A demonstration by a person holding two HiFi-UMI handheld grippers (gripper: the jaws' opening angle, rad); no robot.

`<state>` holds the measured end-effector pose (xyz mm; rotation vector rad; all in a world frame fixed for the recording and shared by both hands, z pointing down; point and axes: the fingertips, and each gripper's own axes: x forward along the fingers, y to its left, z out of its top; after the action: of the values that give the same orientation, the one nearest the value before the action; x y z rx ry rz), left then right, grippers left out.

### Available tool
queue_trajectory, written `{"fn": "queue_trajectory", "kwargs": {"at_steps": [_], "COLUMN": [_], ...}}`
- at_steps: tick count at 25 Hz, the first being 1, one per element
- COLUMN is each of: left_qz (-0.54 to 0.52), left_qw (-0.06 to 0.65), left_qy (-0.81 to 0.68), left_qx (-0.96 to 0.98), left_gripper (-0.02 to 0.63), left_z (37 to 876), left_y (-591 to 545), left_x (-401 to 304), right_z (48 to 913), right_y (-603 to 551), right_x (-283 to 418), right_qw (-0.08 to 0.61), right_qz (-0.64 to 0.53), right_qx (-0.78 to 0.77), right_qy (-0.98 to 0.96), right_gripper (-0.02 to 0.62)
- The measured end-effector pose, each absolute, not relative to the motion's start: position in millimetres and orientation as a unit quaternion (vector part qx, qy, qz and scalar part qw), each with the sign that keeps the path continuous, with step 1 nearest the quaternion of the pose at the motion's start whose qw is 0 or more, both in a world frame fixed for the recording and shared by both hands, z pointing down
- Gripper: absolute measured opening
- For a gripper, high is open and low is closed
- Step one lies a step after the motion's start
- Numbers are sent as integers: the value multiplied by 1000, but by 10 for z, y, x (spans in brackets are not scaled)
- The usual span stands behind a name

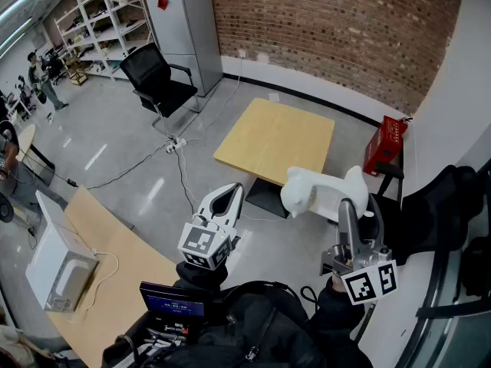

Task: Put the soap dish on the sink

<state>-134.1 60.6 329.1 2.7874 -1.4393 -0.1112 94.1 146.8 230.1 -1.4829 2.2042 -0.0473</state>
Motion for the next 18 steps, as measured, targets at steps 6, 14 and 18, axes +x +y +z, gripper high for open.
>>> {"fn": "queue_trajectory", "kwargs": {"at_steps": [6, 14, 18], "left_qz": [-31, -26, -20], "left_qw": [-1, 5, 12], "left_qy": [-457, -455, -454], "left_qx": [889, 890, 891], "left_gripper": [2, 2, 2], "left_z": [3289, 3318, 3402], "left_y": [578, 548, 554], "left_x": [-1254, -1021, -882], "right_z": [2301, 2327, 2386], "right_y": [1456, 1430, 1406], "right_x": [1014, 1205, 1294], "right_qw": [245, 246, 251], "right_qz": [-19, -21, -33], "right_qx": [-542, -541, -535], "right_qy": [804, 804, 806], "right_gripper": [238, 238, 238]}}
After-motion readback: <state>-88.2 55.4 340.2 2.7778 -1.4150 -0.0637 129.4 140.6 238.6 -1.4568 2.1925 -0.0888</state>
